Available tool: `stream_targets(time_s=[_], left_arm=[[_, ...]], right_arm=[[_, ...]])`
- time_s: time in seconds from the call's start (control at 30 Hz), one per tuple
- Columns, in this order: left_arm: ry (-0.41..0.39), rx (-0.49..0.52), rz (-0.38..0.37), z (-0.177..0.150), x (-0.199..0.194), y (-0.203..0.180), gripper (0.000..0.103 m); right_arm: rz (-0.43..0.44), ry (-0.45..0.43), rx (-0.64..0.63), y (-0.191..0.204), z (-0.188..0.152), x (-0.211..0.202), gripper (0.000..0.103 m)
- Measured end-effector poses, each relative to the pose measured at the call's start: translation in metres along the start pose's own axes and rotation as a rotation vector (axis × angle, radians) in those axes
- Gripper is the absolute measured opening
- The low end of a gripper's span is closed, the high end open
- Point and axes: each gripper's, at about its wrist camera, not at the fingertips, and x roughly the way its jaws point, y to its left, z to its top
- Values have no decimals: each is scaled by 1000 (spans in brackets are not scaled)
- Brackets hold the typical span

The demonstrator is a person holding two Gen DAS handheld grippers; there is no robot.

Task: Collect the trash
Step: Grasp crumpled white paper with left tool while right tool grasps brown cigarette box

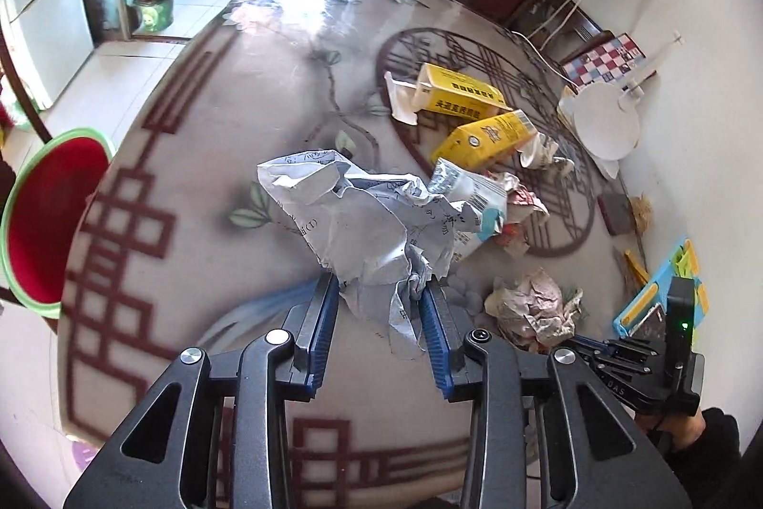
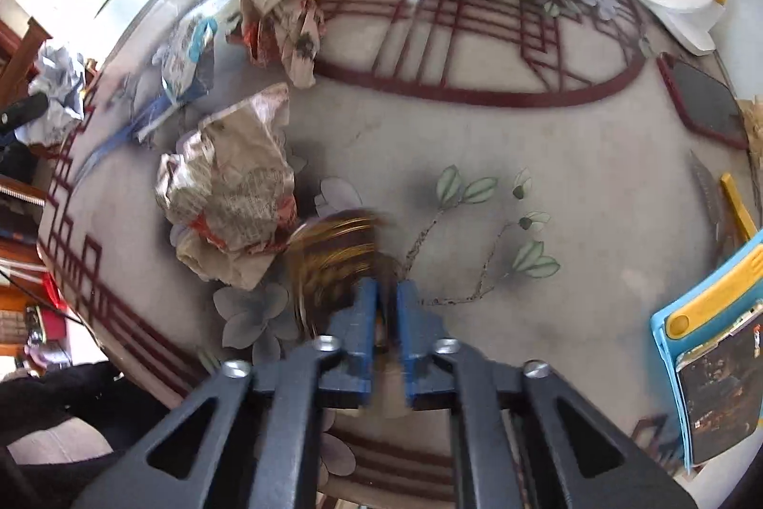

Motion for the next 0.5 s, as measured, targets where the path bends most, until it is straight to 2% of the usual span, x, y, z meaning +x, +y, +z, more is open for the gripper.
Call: stream_targets(time_s=[0.13,0.27,0.4,0.5], left_arm=[[-26,-3,5,4,-3,2,34],[-59,-2,13,11,-10,6,34],[-76,10,15,18,-14,8,34],[-84,23,15,20,-16,9,34]], right_arm=[[-20,-74,56,0,5,-25,4],[-31,-195,78,6,16,-69,4],[-28,-322,74,24,34,-112,4],[-8,-382,63,42,47,-133,4]])
